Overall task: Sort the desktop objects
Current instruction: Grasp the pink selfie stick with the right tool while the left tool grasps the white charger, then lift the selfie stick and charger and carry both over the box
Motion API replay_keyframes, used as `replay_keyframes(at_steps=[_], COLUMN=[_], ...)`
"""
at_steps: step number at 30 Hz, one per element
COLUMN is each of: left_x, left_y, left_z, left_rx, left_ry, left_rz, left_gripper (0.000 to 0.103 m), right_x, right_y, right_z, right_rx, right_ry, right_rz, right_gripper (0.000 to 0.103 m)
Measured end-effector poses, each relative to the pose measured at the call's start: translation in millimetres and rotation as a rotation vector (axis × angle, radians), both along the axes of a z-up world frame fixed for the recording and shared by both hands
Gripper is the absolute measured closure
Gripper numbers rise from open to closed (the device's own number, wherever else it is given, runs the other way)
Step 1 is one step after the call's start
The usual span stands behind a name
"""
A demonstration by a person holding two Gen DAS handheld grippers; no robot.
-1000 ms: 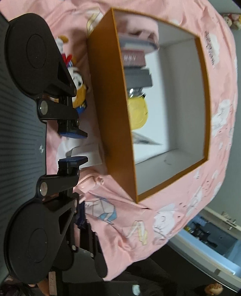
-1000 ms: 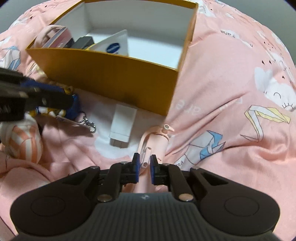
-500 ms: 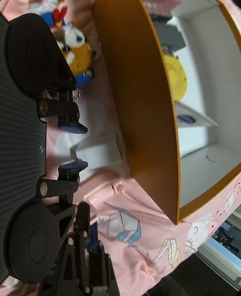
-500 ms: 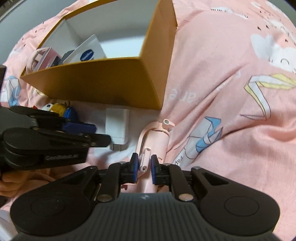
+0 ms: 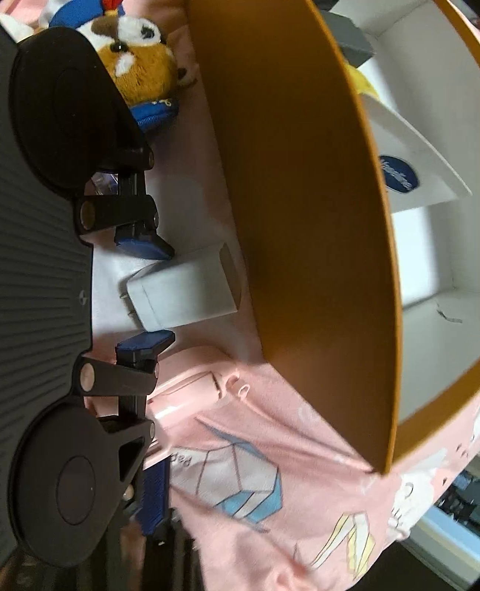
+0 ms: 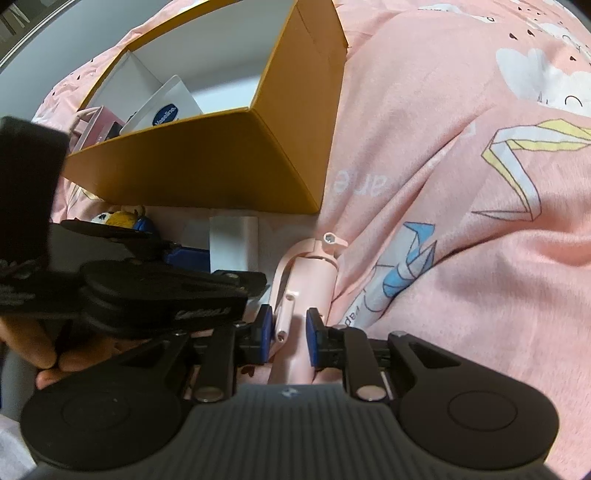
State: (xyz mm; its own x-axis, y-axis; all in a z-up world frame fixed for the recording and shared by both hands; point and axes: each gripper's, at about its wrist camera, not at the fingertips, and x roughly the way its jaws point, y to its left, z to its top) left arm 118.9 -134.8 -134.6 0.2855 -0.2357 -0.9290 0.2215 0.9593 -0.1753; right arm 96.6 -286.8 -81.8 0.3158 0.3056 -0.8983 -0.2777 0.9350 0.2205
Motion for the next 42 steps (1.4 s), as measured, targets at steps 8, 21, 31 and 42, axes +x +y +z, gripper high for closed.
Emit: replay_keyframes(at_steps=[8,21,31,42], left_x=[-12.6,-30.8,-34.1,-54.2], left_y=[7.0,38.4,43.2,78.6], left_z=[10.5,41.7,50.5,106.9], left_rx=[0.066,0.057,0.013,-0.096], left_ry=[0.001,0.014,-0.074,-0.111], left_rz=[-0.047,-0.137,-0.092,-0.099], left_gripper=[0.063,0.065,0.066,0.066], right_x=[-1.6,-3.9,-7.6,-27.4], right_y=[2.4,2.1,0.4,6.3], right_z=[-0.8,-0.9,7.6,67.6], right_rx=[-0.007,-0.011,0.028,0.075], right_ry=[-0.016,-0.039,-0.028,-0.129], right_rz=[0.020,0.023,-0.023,-0.028], right_gripper=[0.083,0.083,0.094,0.097])
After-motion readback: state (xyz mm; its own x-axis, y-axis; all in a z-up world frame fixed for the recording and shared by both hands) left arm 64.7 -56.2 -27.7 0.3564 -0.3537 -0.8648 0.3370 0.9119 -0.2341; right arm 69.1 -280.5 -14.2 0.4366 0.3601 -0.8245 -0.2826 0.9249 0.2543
